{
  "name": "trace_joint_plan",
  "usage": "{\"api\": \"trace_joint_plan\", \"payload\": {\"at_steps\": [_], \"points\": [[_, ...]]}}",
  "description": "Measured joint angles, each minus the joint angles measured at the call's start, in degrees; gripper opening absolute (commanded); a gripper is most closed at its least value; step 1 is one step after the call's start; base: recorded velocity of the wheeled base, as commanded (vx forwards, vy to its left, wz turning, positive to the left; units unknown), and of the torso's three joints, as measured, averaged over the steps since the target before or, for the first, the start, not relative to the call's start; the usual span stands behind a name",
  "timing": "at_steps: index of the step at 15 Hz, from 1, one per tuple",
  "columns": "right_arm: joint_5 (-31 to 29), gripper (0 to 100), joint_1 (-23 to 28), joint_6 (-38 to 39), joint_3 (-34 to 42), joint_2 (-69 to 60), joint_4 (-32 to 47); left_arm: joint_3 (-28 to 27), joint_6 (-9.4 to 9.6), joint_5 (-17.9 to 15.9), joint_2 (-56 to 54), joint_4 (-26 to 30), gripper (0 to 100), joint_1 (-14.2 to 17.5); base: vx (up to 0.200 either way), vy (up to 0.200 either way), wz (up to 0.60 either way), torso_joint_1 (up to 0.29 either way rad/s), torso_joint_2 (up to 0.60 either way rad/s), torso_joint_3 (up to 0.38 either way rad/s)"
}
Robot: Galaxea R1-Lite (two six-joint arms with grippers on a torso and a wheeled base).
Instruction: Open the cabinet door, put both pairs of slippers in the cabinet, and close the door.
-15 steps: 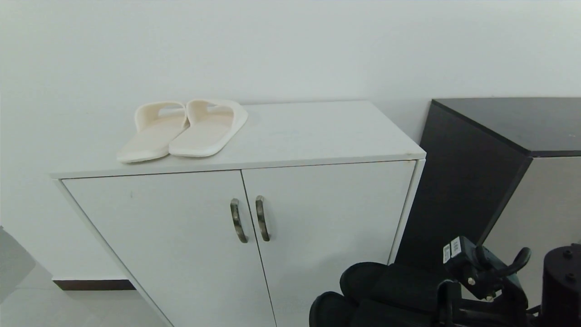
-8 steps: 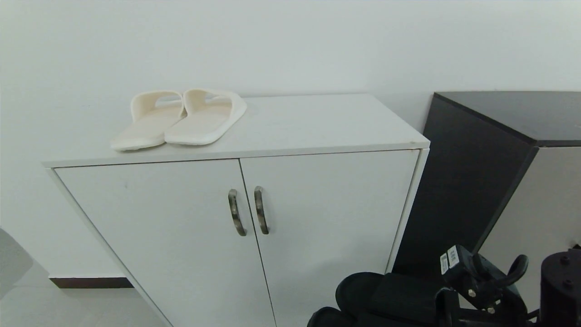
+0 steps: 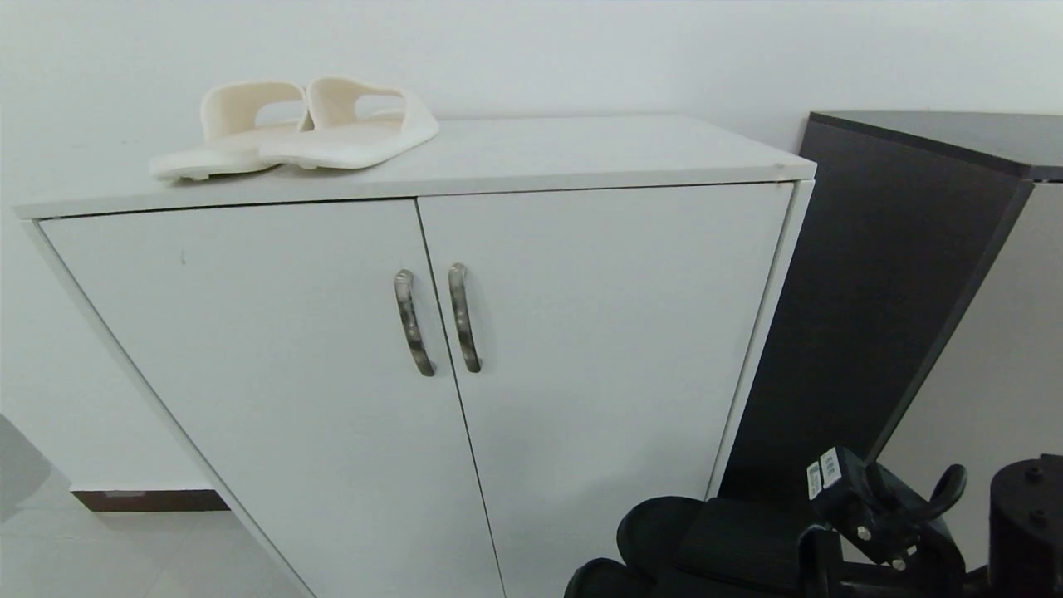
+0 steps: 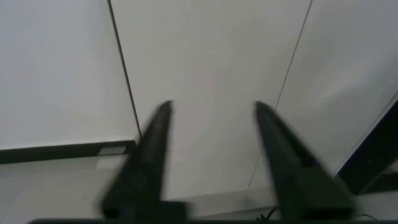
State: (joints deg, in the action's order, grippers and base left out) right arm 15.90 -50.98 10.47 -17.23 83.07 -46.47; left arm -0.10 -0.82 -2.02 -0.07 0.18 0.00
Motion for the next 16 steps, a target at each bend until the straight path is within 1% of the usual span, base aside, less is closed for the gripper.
{"api": "trace_joint_plan", "payload": {"at_steps": [1, 3, 8, 10, 11, 12, 13, 14, 15, 16], "points": [[0.0, 0, 0.0, 0.0, 0.0, 0.0, 0.1, 0.0, 0.04, 0.0, 0.0, 0.0, 100, 0.0, 0.000, 0.000, 0.00, -0.061, 0.23, 0.178], [0.0, 0, 0.0, 0.0, 0.0, 0.1, 0.1, 0.0, 0.04, 0.0, 0.0, 0.0, 100, 0.0, 0.000, 0.000, 0.60, -0.024, 0.10, 0.071], [-0.6, 0, 0.7, 0.0, 0.4, 0.3, -2.4, 0.0, 0.27, -0.2, 0.0, 0.0, 100, 0.0, 0.000, 0.000, 0.00, 0.000, 0.00, 0.000], [-0.6, 0, 1.0, -0.5, 0.7, 0.1, -2.7, -0.1, 1.15, -0.2, 0.1, 0.1, 100, 0.0, 0.000, 0.000, 0.00, 0.000, 0.00, 0.000], [-0.5, 0, 1.0, -1.7, 0.9, -0.2, -2.6, -0.2, 1.11, -0.4, 0.5, 0.1, 100, 0.0, 0.000, 0.000, 0.00, 0.000, 0.00, 0.000], [-0.5, 0, 1.0, -2.3, 0.9, -0.7, -2.8, -0.6, 0.98, -1.6, 1.2, 0.0, 100, -0.5, 0.000, 0.000, 0.00, 0.000, 0.00, 0.000], [-0.5, 0, 1.0, -2.4, 0.9, -1.2, -2.7, -2.2, 0.09, -3.5, 2.1, -0.1, 100, -1.4, 0.000, 0.000, 0.00, 0.000, 0.00, 0.000], [-0.5, 0, 1.0, -2.4, 1.0, -1.6, -2.7, -6.1, -2.11, -6.4, 3.4, -0.1, 100, -2.6, 0.000, 0.000, 0.00, 0.000, 0.00, 0.000], [-0.5, 0, 0.9, -2.5, 1.0, -1.9, -2.8, -11.7, -4.27, -10.2, 5.4, 0.0, 100, -4.0, 0.000, 0.000, 0.00, 0.000, 0.00, 0.000], [-0.5, 0, 0.9, -2.5, 1.0, -2.1, -2.7, -18.3, -6.07, -15.6, 8.9, 0.0, 100, -6.0, 0.000, 0.000, 0.00, 0.000, 0.00, 0.000]]}}
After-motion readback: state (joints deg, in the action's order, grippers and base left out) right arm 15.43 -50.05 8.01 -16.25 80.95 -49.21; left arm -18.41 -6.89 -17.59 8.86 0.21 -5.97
